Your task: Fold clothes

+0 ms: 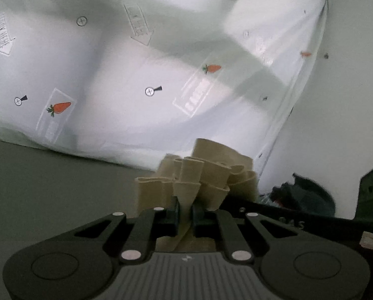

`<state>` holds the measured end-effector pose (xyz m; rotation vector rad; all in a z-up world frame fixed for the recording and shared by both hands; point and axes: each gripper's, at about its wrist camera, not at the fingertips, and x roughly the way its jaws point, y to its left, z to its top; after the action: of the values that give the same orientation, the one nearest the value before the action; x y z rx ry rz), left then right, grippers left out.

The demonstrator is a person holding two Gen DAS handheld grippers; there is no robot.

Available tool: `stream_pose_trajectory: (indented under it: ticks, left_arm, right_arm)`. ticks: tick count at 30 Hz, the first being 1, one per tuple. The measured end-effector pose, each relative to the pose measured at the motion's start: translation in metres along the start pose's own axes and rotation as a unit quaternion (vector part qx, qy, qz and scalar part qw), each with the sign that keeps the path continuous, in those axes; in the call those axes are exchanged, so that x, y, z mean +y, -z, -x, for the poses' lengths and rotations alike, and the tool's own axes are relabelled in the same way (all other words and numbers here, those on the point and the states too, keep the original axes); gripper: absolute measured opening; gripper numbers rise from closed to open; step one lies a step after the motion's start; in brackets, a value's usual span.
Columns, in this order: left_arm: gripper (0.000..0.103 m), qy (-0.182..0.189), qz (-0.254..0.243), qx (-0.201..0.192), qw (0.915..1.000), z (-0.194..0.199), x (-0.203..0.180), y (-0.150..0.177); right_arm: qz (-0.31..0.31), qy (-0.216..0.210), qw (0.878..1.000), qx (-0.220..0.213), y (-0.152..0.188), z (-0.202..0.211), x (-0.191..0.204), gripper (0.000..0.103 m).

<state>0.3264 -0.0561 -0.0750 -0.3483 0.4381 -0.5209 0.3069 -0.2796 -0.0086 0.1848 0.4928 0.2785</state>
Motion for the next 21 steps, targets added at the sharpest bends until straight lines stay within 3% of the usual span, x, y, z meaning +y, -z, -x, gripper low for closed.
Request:
stream_pose_trajectory:
  ticks: [11, 17, 21]
  left_arm:
    - [0.01, 0.057, 0.018, -0.018, 0.998, -0.003, 0.002, -0.016]
    - [0.011, 0.08, 0.011, -0.028, 0.9963, -0.031, -0.053, -0.015]
    - [0.011, 0.083, 0.008, -0.045, 0.9955, -0.056, -0.112, -0.01]
  right_arm:
    - [0.074, 0.043, 0.996, -0.014, -0.023, 0.058, 0.012, 0.015]
    - [0.096, 0.034, 0.994, -0.036, -0.037, 0.101, -0.036, 0.015]
    - [0.094, 0.009, 0.994, -0.055, -0.049, 0.133, -0.106, 0.015]
